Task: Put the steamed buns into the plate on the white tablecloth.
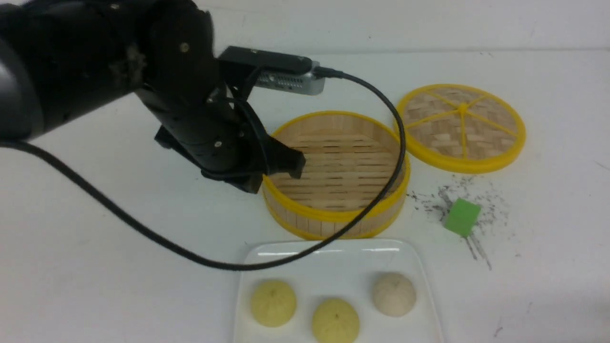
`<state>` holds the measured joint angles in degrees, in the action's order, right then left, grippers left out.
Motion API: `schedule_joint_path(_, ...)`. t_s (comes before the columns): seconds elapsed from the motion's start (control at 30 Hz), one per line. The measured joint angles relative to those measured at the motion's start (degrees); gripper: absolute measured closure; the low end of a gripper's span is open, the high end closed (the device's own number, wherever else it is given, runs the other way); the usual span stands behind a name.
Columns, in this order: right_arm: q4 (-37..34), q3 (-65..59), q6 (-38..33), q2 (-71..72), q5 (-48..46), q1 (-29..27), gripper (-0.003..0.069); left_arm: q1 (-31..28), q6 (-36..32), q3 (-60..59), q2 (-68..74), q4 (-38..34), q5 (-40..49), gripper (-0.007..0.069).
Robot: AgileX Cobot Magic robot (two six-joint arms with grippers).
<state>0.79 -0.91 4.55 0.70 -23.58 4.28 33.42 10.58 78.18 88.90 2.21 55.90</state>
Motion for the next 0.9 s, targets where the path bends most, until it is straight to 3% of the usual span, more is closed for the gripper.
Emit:
schedule_joint_path(0.2, 0.12, -0.02, 0.00, 0.00, 0.27, 0.02, 0.0640, 0.00, 0.00, 0.00, -9.85, 3.66, 1.63, 0.0606)
schedule_joint_path(0.53, 0.23, -0.02, 0.00, 0.00, 0.27, -1.67, 0.0630, 0.00, 0.00, 0.00, -28.91, 8.86, 15.02, 0.0602)
schedule_joint_path(0.77, 0.32, -0.02, 0.00, 0.00, 0.27, -2.68, 0.0625, 0.00, 2.61, -3.28, -40.73, 8.90, 15.01, 0.0598)
schedule_joint_path(0.9, 0.32, -0.02, 0.00, 0.00, 0.27, -2.68, 0.0622, 0.00, 6.98, -14.10, -51.24, 8.90, 12.18, 0.0594)
